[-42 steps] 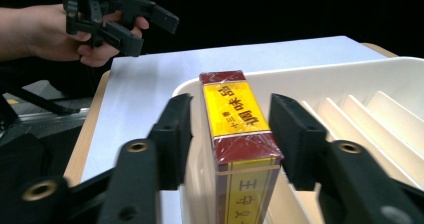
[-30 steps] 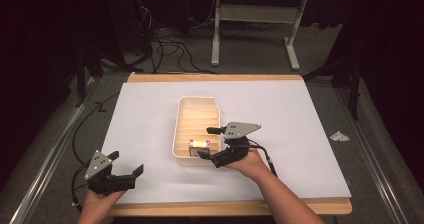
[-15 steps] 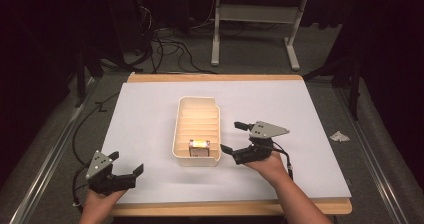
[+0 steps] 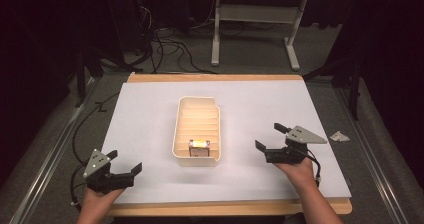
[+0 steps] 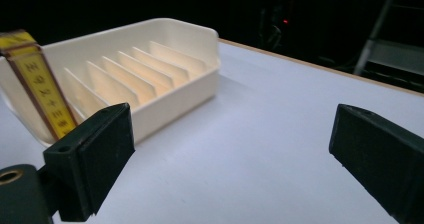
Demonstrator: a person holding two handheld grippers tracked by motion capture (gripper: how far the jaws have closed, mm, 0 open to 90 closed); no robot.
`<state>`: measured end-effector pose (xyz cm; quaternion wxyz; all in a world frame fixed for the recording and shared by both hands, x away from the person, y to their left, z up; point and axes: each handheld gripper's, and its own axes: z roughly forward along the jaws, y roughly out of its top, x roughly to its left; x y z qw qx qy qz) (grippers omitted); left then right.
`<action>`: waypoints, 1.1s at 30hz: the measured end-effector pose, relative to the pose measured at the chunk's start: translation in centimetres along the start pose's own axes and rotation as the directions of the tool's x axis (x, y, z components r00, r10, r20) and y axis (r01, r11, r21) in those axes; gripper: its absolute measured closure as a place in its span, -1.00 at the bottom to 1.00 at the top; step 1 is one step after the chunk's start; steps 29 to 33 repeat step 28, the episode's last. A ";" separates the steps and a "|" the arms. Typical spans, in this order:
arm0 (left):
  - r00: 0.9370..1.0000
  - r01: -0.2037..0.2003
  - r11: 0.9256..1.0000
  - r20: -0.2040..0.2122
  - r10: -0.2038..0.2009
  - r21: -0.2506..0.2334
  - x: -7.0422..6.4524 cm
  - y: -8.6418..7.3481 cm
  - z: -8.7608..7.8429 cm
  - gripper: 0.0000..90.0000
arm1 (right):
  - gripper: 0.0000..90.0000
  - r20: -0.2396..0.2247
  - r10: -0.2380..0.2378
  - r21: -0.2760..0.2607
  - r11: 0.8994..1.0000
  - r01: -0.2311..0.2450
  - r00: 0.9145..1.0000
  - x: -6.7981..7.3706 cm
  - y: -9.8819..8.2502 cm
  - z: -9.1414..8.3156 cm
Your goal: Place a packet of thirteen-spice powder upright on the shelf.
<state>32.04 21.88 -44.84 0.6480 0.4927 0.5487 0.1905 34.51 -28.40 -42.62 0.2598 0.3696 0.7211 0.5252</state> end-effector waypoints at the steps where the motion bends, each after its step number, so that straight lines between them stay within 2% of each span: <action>1: 1.000 -0.001 1.000 0.002 0.001 -0.002 0.0 0.0 0.1 -1.00 | -0.90 0.021 0.015 0.005 1.000 -0.016 1.000 -0.5 -0.4 -0.7; 6: 1.000 -0.015 1.000 0.015 0.015 0.006 -0.2 0.0 0.7 -1.00 | -0.94 0.119 0.058 0.017 0.998 -0.060 0.991 -2.1 -2.1 -3.9; 8: 1.000 -0.015 1.000 0.018 0.015 0.011 -0.2 0.0 1.1 -1.00 | -0.94 0.165 0.082 0.014 0.996 -0.085 0.983 -2.7 -2.8 -5.3; 10: 1.000 -0.011 1.000 0.019 0.011 0.008 -0.2 0.0 1.5 -1.00 | -0.96 0.194 0.113 -0.001 0.993 -0.115 0.974 -3.2 -3.1 -6.0; 13: 1.000 0.001 1.000 0.020 -0.001 0.010 -0.1 0.0 2.0 -1.00 | -0.97 0.224 0.119 -0.002 0.993 -0.122 0.967 -3.5 -3.3 -6.3; 17: 1.000 0.010 1.000 0.010 -0.010 0.008 0.0 -0.1 2.7 -1.00 | -1.00 0.230 0.105 0.042 0.992 -0.118 0.967 -3.7 -3.9 -6.3; 23: 1.000 0.002 1.000 0.011 -0.003 0.014 -0.4 -0.3 3.5 -1.00 | -1.00 0.248 0.107 0.038 0.992 -0.120 0.963 -3.9 -4.3 -7.0; 33: 1.000 0.005 1.000 0.013 -0.005 0.017 -0.4 -0.4 3.7 -1.00 | -1.00 0.247 0.110 0.044 0.991 -0.124 0.963 -3.9 -4.5 -7.1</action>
